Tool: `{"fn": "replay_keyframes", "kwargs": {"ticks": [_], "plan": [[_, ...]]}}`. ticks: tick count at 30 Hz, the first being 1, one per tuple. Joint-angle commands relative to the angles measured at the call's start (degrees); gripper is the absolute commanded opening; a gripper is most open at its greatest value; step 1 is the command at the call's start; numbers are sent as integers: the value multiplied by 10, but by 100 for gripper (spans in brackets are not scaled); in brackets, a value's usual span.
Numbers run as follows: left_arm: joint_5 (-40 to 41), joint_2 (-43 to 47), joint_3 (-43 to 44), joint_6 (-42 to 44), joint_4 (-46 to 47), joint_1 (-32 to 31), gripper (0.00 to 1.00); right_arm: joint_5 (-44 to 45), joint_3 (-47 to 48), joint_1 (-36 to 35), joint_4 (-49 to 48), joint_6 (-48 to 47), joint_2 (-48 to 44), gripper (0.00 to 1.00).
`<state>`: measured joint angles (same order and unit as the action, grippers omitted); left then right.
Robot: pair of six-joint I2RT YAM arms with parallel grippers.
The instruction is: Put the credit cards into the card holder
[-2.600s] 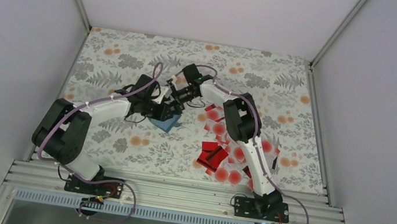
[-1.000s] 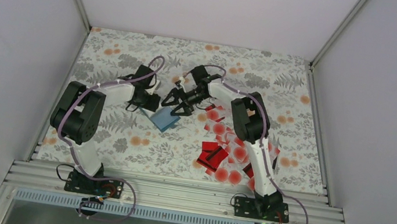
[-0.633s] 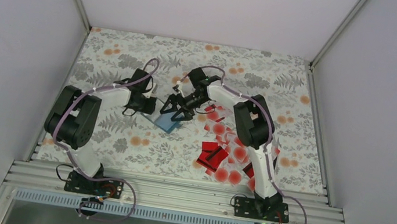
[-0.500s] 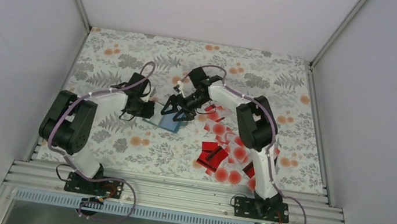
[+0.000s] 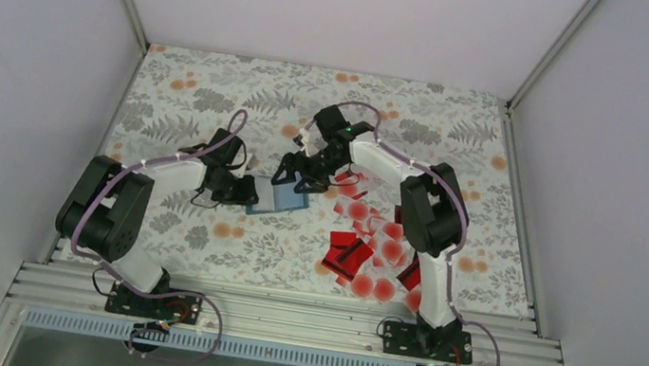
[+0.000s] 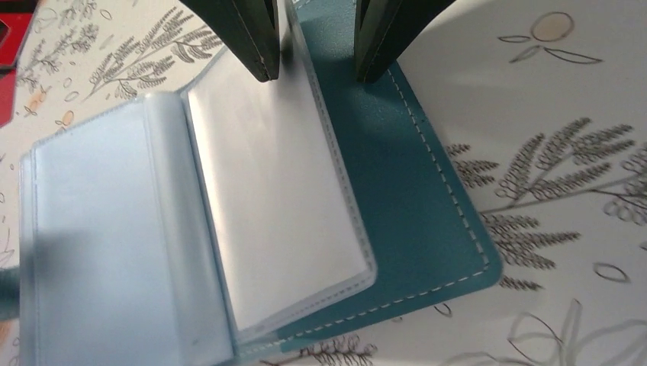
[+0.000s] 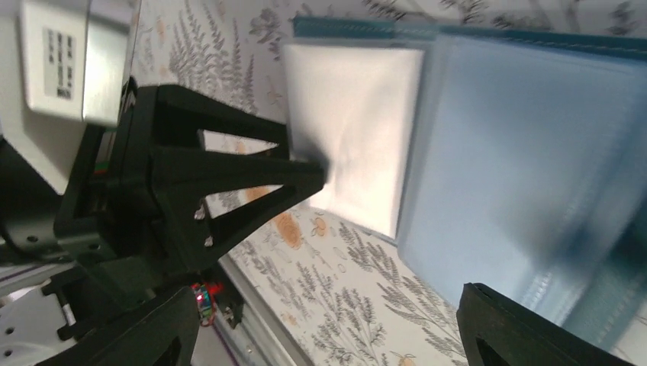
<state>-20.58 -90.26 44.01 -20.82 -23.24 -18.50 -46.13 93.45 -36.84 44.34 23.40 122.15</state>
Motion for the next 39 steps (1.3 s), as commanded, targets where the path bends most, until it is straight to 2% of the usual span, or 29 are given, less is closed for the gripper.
{"fn": "replay_keyframes", "kwargs": {"ticks": [1,5,11,13,17,19,22,27,32,36,39], "plan": [[-25,7,-3,-16,-27,-5,27,100,-5,1,3,25,-56,86],[-24,18,-8,-16,-27,-6,27,273,-18,1,44,23,-101,87],[-13,21,-5,-7,-34,-7,27,473,-109,6,78,24,-186,92],[-7,18,0,-4,-38,-6,27,521,-142,14,87,33,-209,98],[-3,19,6,2,-38,-6,27,571,-190,40,99,50,-243,99],[2,20,11,6,-42,-7,27,572,-205,50,92,50,-256,99],[11,19,24,14,-53,-6,30,549,-211,54,60,1,-265,99],[9,14,47,26,-66,-6,31,456,-252,52,-39,-192,-289,98],[-7,12,55,35,-73,-6,32,460,-254,51,-61,-374,-273,99],[-3,2,57,43,-82,-6,32,439,-257,55,-57,-470,-237,99],[4,3,63,49,-93,-7,32,393,-262,58,-57,-503,-223,98]]}}
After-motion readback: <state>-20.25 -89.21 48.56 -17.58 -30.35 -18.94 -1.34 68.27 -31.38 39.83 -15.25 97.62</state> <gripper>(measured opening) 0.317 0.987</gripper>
